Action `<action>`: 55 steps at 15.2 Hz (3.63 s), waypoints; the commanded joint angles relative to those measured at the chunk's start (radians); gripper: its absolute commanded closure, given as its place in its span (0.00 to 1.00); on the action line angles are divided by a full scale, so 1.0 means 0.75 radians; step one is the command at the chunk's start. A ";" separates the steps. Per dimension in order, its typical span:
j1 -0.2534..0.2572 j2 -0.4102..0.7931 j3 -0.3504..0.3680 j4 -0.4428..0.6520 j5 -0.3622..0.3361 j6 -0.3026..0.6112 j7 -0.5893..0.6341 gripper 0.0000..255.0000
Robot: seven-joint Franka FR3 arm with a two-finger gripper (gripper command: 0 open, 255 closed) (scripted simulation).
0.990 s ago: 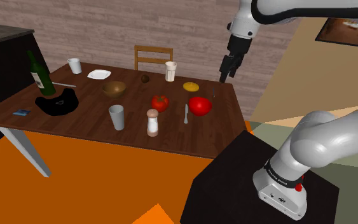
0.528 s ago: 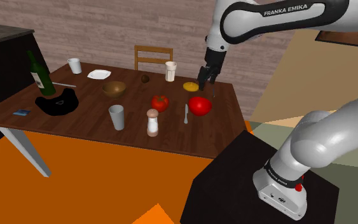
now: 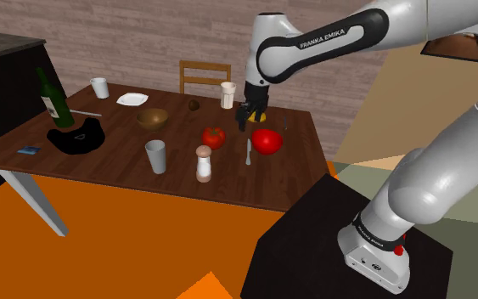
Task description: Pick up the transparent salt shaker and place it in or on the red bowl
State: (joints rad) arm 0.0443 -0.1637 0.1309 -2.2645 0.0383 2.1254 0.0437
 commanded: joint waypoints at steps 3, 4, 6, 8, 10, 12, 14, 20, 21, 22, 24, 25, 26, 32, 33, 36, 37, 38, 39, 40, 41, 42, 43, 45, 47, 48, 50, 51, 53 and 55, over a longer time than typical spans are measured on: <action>0.008 0.212 0.026 0.114 -0.058 0.103 0.064 0.00; 0.012 0.263 0.030 0.146 -0.074 0.123 0.082 0.00; 0.022 0.367 0.035 0.216 -0.110 0.156 0.117 0.00; 0.035 0.471 0.036 0.294 -0.146 0.183 0.152 0.00; 0.052 0.575 0.032 0.379 -0.181 0.202 0.184 0.00; 0.071 0.680 0.026 0.472 -0.214 0.213 0.213 0.00; 0.092 0.786 0.016 0.573 -0.244 0.218 0.238 0.00; 0.146 1.065 -0.013 0.862 -0.301 0.208 0.282 0.00; 0.147 1.077 -0.015 0.862 -0.303 0.220 0.283 0.00; 0.147 1.088 -0.016 0.862 -0.305 0.231 0.285 0.00; 0.148 1.112 -0.020 0.863 -0.309 0.254 0.287 0.00; 0.148 1.124 -0.021 0.864 -0.311 0.265 0.288 0.00; 0.148 1.137 -0.023 0.866 -0.313 0.276 0.289 0.00; 0.149 1.144 -0.024 0.867 -0.314 0.282 0.290 0.00; 0.149 1.144 -0.024 0.867 -0.314 0.282 0.290 0.00; 0.149 1.144 -0.024 0.867 -0.314 0.282 0.290 1.00; 0.149 1.144 -0.024 0.867 -0.314 0.282 0.290 1.00; 0.149 1.144 -0.024 0.867 -0.314 0.282 0.290 1.00; 0.149 1.144 -0.024 0.868 -0.314 0.282 0.290 1.00; 0.149 1.144 -0.024 0.867 -0.314 0.282 0.290 1.00; 0.149 1.144 -0.024 0.866 -0.314 0.282 0.290 1.00; 0.149 1.144 -0.024 0.866 -0.314 0.282 0.290 1.00; 0.149 1.145 -0.024 0.868 -0.314 0.282 0.290 1.00; 0.149 1.144 -0.024 0.867 -0.314 0.282 0.290 1.00; 0.147 1.121 -0.021 0.867 -0.310 0.259 0.286 1.00; 0.146 1.109 -0.019 0.867 -0.307 0.248 0.284 1.00; 0.144 1.087 -0.016 0.868 -0.303 0.224 0.280 1.00; 0.143 1.077 -0.015 0.870 -0.301 0.212 0.278 1.00; 0.141 1.055 -0.012 0.874 -0.297 0.187 0.274 1.00; 0.140 1.035 -0.009 0.879 -0.293 0.162 0.270 1.00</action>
State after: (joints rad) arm 0.1512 0.6212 0.1234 -1.6043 -0.1829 2.2544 0.2488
